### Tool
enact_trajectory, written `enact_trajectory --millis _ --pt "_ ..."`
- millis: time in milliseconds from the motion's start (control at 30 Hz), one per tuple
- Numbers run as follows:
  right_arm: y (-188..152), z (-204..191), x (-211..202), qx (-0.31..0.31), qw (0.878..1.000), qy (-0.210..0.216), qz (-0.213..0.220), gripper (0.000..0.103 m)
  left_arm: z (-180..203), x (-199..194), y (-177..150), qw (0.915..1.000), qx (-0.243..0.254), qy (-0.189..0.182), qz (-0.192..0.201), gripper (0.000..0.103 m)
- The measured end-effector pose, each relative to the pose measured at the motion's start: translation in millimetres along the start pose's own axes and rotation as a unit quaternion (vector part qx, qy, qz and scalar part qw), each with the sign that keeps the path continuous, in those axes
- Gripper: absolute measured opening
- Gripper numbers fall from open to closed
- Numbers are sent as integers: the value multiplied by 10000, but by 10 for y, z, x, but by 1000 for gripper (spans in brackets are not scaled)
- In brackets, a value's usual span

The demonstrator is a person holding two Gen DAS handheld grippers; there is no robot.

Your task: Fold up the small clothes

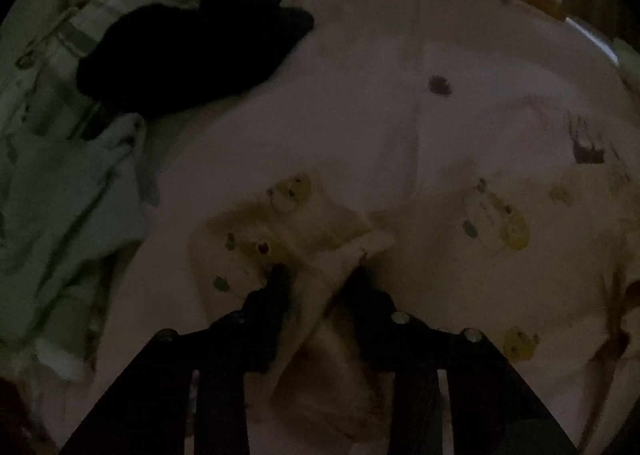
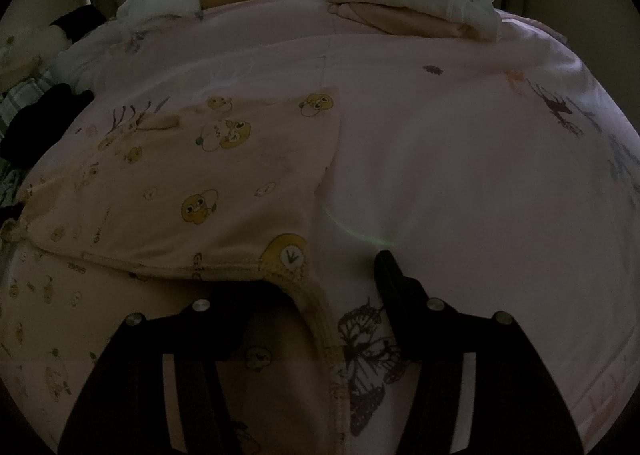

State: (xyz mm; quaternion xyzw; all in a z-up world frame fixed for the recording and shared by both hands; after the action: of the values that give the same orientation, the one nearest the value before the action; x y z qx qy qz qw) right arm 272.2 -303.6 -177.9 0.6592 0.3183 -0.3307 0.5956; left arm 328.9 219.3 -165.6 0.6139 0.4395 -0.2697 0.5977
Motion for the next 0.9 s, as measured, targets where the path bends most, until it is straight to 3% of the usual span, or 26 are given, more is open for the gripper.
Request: enact_trajectory --millis 67,167,267,500,700,900 --pt "-1 2 -1 3 10000 3 0 59 -91 1 41 9992 -385 -47 -4 13" --pt "0 0 -1 5 10000 6 -3 59 -301 -65 101 9914 -1161 -599 125 5" --pt "4 -5 -2 5 10000 6 -1 59 -399 -225 90 9889 -1275 -648 408 3" --pt "2 -13 -2 24 10000 28 8 58 -471 -683 75 9773 -1565 -1192 789 3" --pt "-4 -5 -4 79 9999 98 16 58 -9 -1065 273 9664 -1404 -1887 1033 3" --pt "-5 1 -2 125 9998 162 23 58 804 -1613 360 9444 -1084 -2800 1337 3"
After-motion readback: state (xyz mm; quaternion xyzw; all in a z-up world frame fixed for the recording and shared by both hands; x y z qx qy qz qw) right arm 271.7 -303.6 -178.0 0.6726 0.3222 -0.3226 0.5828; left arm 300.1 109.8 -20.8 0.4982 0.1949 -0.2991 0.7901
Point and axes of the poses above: each gripper's, at about its wrist camera, not at the fingertips, and x roughly the way its jaws point, z to its right, y to its top, the point moved 2 cm from there along x, roughly the way its jaws point, and after that the axes turned 3 degrees about -z, right-handed, at the moved point
